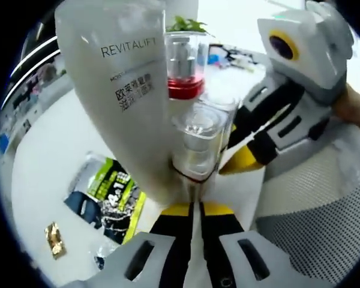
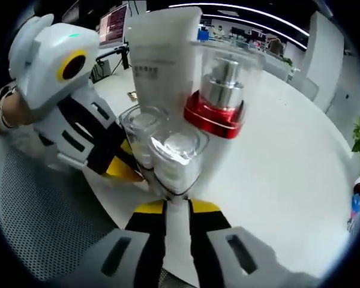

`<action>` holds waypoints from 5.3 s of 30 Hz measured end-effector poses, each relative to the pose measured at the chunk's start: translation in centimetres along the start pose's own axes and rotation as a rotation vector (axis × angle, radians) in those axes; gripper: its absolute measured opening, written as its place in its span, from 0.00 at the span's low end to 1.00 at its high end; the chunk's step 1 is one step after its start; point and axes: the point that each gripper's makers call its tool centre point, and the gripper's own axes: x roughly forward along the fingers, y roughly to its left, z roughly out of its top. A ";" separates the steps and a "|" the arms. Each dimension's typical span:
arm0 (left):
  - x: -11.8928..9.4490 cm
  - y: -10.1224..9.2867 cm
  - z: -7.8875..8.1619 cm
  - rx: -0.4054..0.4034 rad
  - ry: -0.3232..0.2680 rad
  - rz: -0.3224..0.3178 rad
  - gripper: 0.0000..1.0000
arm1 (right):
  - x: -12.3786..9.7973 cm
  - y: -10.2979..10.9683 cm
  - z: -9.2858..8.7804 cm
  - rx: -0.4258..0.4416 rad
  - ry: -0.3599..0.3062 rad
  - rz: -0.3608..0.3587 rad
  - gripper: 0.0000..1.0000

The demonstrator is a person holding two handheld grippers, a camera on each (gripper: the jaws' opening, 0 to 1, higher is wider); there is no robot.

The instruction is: Arrange the skincare products in the storage area until every visible bottle or jar stands upright without overlapping.

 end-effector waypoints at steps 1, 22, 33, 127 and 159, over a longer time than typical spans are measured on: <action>0.0 0.0 0.0 -0.002 0.000 -0.001 0.00 | 0.0 0.0 -0.1 -0.005 0.003 0.000 0.14; 0.0 -0.1 0.1 0.023 -0.012 -0.001 0.00 | 0.0 -0.3 -0.2 -0.005 0.004 -0.010 0.13; 0.0 -0.1 0.0 0.036 -0.009 -0.001 0.00 | 0.1 -0.3 -0.2 -0.003 0.008 -0.009 0.13; -16.8 4.3 -2.7 -0.055 -0.176 0.275 0.97 | -8.4 2.3 6.7 0.064 -0.344 -0.023 0.99; -17.0 6.8 -3.3 -0.044 -0.189 0.085 0.97 | -7.9 3.0 8.6 0.157 -0.282 -0.074 0.99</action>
